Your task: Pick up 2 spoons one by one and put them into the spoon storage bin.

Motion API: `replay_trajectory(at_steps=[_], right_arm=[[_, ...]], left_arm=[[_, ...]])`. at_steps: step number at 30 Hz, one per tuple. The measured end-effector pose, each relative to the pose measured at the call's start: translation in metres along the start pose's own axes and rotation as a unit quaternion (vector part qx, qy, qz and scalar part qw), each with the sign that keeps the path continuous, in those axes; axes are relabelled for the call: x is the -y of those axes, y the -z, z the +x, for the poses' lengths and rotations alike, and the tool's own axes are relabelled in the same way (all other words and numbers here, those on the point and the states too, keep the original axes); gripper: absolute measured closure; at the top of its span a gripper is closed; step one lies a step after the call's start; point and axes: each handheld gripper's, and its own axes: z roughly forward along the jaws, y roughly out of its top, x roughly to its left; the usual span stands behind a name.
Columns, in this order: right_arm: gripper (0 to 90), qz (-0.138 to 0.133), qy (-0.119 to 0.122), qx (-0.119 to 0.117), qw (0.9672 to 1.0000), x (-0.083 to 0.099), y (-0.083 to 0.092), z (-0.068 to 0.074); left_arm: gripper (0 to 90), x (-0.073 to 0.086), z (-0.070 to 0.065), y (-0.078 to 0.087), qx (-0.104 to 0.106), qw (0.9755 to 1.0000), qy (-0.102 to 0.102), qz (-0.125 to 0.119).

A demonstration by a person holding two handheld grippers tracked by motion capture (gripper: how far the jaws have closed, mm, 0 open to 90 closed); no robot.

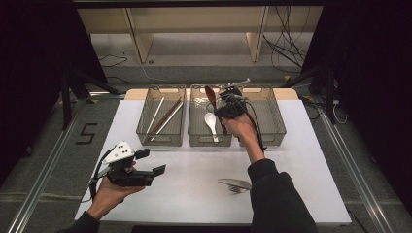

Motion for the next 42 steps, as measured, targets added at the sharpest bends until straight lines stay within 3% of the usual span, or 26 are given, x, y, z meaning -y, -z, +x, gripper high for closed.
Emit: replay_trajectory(at_steps=[30,38,42], right_arm=[[84.8,0.011,-0.017,0.024,0.9995,-0.011,-0.025,-0.008],[83.5,0.015,-0.027,0.022,0.9993,-0.01,-0.032,-0.012],[78.5,0.007,-0.024,0.003,0.9997,-0.01,-0.027,-0.009]], left_arm=[[15.5,0.0,-0.001,-0.001,0.009,1.0,-0.004,0.002],[15.5,0.001,-0.001,-0.001,0.009,1.0,-0.003,0.002],[15.5,0.001,-0.002,-0.001,0.009,0.9999,-0.004,0.003]])
